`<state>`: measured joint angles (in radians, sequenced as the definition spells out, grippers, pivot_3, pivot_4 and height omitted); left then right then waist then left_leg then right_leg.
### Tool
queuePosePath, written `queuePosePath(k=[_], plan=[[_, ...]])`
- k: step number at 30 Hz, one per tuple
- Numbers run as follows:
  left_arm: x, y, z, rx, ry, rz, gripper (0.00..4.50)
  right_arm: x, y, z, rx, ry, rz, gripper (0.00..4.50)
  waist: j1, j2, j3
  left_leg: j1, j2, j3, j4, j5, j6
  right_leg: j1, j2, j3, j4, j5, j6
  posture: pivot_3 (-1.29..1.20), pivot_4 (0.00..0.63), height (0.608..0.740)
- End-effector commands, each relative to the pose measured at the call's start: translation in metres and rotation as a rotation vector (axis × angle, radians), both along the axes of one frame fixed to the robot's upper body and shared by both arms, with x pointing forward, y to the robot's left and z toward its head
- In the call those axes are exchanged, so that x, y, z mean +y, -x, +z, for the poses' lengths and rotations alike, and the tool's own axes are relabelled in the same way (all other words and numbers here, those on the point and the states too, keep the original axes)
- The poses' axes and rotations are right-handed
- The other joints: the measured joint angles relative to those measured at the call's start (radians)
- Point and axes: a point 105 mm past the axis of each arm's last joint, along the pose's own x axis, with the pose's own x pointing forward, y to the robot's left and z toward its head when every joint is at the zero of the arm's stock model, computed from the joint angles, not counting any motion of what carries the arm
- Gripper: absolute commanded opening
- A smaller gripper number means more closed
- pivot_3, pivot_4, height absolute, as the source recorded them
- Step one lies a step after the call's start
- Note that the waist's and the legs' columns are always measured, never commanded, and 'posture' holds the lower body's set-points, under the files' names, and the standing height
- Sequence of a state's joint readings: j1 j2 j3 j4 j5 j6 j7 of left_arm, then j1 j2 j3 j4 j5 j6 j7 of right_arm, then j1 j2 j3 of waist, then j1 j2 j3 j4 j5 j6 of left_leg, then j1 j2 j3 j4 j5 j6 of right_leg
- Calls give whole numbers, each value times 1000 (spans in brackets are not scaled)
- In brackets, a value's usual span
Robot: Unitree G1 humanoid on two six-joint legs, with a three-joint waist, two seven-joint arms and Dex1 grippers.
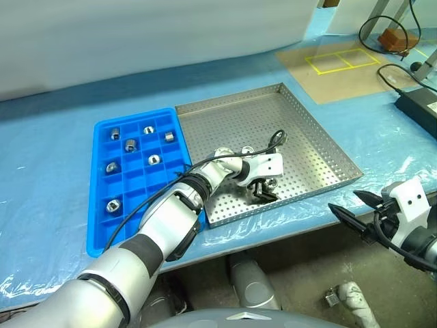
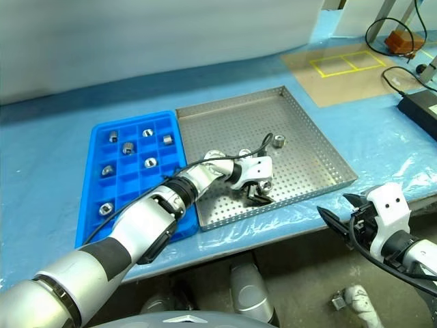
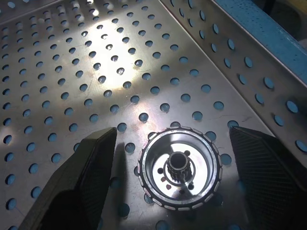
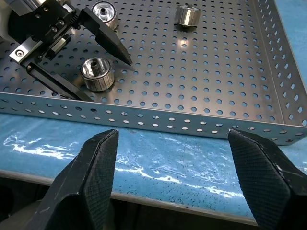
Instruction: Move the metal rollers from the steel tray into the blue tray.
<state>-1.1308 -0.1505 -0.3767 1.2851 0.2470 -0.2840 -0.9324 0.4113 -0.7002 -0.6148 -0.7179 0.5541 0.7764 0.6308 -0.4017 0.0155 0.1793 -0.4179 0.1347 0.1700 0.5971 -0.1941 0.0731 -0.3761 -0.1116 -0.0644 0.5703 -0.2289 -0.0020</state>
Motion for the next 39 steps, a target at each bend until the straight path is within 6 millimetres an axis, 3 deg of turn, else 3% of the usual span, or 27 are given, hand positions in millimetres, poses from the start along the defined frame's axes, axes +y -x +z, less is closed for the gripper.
queuePosePath(k=[1, 5, 9, 12, 15, 21, 25, 32, 39], plan=[[-7, 8, -9, 15, -7, -7, 4024, 3, -1, 7, -23, 13, 16, 3731, 0, 0, 0, 0, 0, 0, 0, 0, 0, 0, 0, 0, 0, 0, 0, -786, 150, 740], [-7, 8, -8, 14, 0, -9, 4024, 5, -2, 6, -27, 10, 16, 3731, 0, 0, 0, 0, 0, -1, 0, 0, 0, 0, 0, -1, -1, 0, 0, -789, 150, 740], [-8, 5, -8, -17, -6, 9, 2741, 4, -4, 6, -34, 10, 6, 3731, -2, 0, 0, 0, 0, -1, 0, 0, 0, 0, 0, -1, -1, 0, 1, -792, 150, 740], [-8, 10, -7, 9, 2, -24, 2741, 4, -6, 6, -35, 10, 5, 3731, -2, -1, 0, 0, 0, -1, 0, 0, 0, 0, 0, -1, -1, -1, 1, -792, 150, 740], [-7, 7, -7, 0, 2, -13, 1901, 3, -7, 6, -37, 11, 4, 3731, -2, -1, 1, -1, 0, -1, 0, 0, 0, 0, 0, -1, -1, -1, 1, -789, 150, 740], [-2, -1, 3, -33, 33, 11, 1853, 7, -11, 7, -48, 9, 18, 3731, -4, -1, 1, -1, -1, -1, 0, 0, 0, 0, -1, -1, -1, -1, 2, -778, 150, 740], [2, -15, 34, -115, 152, 41, 1853, 12, -16, 9, -59, 9, 47, 3731, -11, -1, 1, -2, -2, -1, 0, 0, 0, -1, -2, -1, -1, -1, 2, -769, 150, 740], [34, -32, 108, -177, 447, 72, 1853, 58, -42, 36, -138, -24, 278, 3731, -31, 1, 1, -3, -2, -1, -1, 0, 0, -4, -3, -1, -1, -1, 1, -699, 150, 740], [79, -21, 128, -161, 431, -21, 1853, 123, -79, 67, -212, -26, 622, 3731, -17, 3, 4, -4, 0, -1, -2, 2, 4, -4, -3, -4, 2, 4, -8, -538, 150, 740]])
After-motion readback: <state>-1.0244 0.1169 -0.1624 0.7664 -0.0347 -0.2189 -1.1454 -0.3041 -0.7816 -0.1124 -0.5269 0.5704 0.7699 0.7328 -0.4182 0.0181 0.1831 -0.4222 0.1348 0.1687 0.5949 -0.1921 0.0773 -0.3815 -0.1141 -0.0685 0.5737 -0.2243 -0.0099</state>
